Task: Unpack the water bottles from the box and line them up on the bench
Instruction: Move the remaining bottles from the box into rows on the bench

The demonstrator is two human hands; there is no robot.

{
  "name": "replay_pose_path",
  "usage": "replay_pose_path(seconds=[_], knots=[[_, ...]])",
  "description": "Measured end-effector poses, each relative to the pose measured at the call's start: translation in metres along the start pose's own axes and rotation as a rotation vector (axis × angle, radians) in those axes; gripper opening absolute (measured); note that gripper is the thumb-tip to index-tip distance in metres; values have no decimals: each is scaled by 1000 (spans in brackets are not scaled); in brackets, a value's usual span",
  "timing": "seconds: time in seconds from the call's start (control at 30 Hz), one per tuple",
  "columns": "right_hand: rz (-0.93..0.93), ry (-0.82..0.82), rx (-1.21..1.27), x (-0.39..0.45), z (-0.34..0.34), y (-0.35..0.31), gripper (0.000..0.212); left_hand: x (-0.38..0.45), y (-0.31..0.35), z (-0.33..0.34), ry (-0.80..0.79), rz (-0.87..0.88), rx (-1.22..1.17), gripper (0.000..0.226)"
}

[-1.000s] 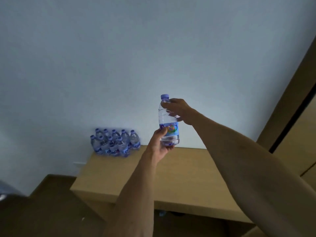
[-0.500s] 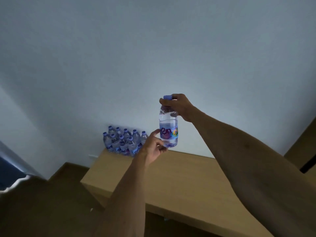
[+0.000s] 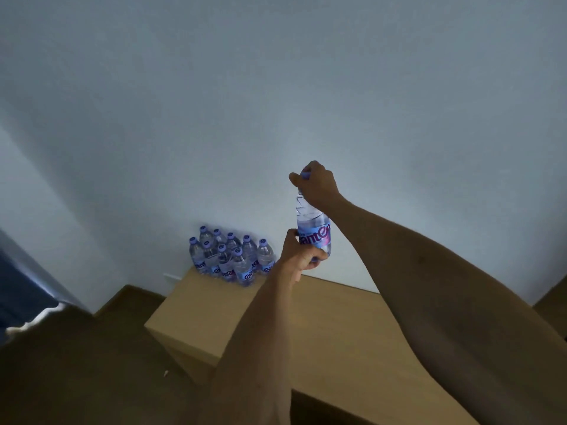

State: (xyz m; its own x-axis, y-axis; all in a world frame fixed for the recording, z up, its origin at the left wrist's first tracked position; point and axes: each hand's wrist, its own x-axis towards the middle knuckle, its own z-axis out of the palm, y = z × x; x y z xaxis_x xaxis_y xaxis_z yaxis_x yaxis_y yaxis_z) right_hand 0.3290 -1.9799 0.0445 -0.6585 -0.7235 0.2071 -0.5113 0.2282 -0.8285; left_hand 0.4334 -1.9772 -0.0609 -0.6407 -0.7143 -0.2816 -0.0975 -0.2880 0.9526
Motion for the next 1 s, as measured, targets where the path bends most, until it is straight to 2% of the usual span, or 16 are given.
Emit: replay_pose_path(seconds=[0.1,0.17,0.27,0.33,0.4,0.53,0.7,0.8,0.9,1.0], knots=[[-23,46,-171,4,15,3,30,13,-8,-12,76,28,37,68],[7,57,-149,13,24,8,31,23,-12,-23,143,46,117,71],[144,63,-34,30,36,12,32,43,-17,-46,219,72,294,76],[164,6,-104,43,46,14,35,58,-20,-65,241,82,429,77],[165,-51,-175,54,61,16,38,74,-23,-85,204,85,560,75],[177,-153,-300,67,100,32,46,111,-28,-130,21,47,899,75],[249,-162,-357,67,148,68,34,155,-45,-171,-61,147,1278,57],[292,-134,-400,65,170,89,32,171,-64,-186,-107,88,1370,56],[331,-142,-446,67,188,106,33,184,-82,-197,-107,20,1460,38],[379,-171,-490,72,203,129,33,193,-94,-206,-111,24,1509,31]])
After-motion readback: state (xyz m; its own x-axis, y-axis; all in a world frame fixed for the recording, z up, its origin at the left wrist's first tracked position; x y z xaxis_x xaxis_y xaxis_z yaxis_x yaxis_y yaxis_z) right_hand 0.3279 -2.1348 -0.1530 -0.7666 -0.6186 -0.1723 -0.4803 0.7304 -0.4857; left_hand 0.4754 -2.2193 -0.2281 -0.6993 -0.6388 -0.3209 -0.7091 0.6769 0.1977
